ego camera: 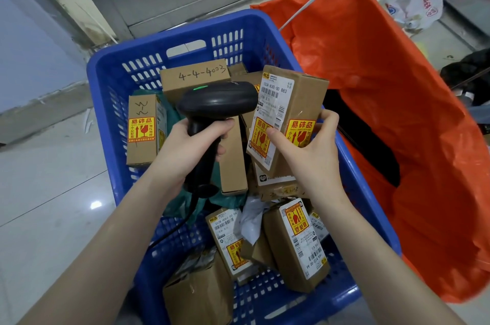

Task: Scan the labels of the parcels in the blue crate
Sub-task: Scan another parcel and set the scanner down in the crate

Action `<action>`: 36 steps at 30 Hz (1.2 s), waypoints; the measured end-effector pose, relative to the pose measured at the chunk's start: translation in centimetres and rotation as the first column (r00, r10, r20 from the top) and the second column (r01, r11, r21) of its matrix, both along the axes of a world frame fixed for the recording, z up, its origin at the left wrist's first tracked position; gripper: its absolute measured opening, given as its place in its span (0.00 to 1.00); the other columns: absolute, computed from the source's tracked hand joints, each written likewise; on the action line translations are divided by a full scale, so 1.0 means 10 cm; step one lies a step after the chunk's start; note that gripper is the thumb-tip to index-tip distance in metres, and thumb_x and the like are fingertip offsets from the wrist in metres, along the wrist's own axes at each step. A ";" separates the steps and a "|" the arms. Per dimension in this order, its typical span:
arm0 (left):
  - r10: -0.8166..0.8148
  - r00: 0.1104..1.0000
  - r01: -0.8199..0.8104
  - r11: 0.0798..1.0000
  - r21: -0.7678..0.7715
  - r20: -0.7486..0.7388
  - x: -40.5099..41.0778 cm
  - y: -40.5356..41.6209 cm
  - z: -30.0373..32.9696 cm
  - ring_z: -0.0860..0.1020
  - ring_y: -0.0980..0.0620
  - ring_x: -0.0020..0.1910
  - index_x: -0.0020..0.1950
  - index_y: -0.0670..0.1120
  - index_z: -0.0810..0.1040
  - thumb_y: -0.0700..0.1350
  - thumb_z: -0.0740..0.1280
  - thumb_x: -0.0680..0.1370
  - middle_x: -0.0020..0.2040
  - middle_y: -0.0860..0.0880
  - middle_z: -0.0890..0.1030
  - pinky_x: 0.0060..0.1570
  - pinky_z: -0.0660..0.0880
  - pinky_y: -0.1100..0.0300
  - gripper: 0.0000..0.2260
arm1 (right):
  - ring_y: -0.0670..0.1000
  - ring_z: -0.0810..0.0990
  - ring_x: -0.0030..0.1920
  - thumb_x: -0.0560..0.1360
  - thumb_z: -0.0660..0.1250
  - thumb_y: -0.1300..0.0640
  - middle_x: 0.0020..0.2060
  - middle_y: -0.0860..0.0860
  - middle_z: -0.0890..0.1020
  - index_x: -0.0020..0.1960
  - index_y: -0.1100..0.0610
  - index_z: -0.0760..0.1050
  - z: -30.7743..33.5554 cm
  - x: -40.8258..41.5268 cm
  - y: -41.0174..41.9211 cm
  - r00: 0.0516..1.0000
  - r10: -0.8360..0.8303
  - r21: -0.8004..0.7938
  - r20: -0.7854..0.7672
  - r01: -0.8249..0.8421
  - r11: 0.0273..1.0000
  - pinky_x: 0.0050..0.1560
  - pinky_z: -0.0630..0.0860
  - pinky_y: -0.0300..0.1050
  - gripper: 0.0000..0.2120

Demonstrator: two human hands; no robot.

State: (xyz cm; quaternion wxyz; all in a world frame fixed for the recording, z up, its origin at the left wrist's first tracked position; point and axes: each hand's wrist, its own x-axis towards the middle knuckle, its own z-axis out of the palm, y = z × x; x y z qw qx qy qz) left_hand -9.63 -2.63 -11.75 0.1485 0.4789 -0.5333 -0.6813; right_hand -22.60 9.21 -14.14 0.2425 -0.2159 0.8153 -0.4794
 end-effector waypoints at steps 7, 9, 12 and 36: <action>-0.012 1.000 0.013 1.000 -0.005 0.022 0.03 -0.02 0.01 0.77 0.60 0.28 0.42 0.48 0.78 0.47 0.70 0.74 0.33 0.53 0.78 0.32 0.76 0.66 0.04 | 0.47 0.77 0.57 0.61 0.70 0.39 0.57 0.48 0.75 0.55 0.44 0.58 -0.01 0.01 -0.02 1.000 -0.001 -0.005 0.007 0.001 1.000 0.54 0.77 0.46 0.29; -0.014 1.000 0.014 1.000 0.002 0.026 0.04 -0.03 0.02 0.77 0.60 0.27 0.40 0.47 0.77 0.47 0.70 0.74 0.30 0.52 0.78 0.30 0.76 0.67 0.05 | 0.47 0.77 0.57 0.62 0.71 0.40 0.57 0.48 0.75 0.55 0.45 0.59 -0.02 0.02 -0.02 1.000 -0.003 -0.008 0.009 0.003 1.000 0.52 0.77 0.44 0.29; -0.019 0.999 0.019 1.000 -0.001 0.027 0.04 -0.03 0.02 0.77 0.60 0.26 0.39 0.47 0.77 0.47 0.70 0.74 0.29 0.53 0.77 0.30 0.75 0.67 0.06 | 0.47 0.77 0.56 0.61 0.70 0.39 0.57 0.48 0.75 0.55 0.45 0.58 -0.02 0.02 -0.03 1.000 -0.007 0.002 0.007 0.007 1.000 0.51 0.77 0.44 0.30; 0.018 0.998 -0.015 0.998 -0.059 0.052 0.06 -0.05 -0.02 0.77 0.61 0.26 0.41 0.48 0.77 0.46 0.71 0.73 0.26 0.57 0.78 0.31 0.77 0.67 0.05 | 0.47 0.77 0.57 0.63 0.72 0.42 0.58 0.50 0.76 0.56 0.45 0.59 -0.05 0.02 -0.03 0.999 -0.008 0.027 0.036 0.007 1.000 0.51 0.76 0.42 0.30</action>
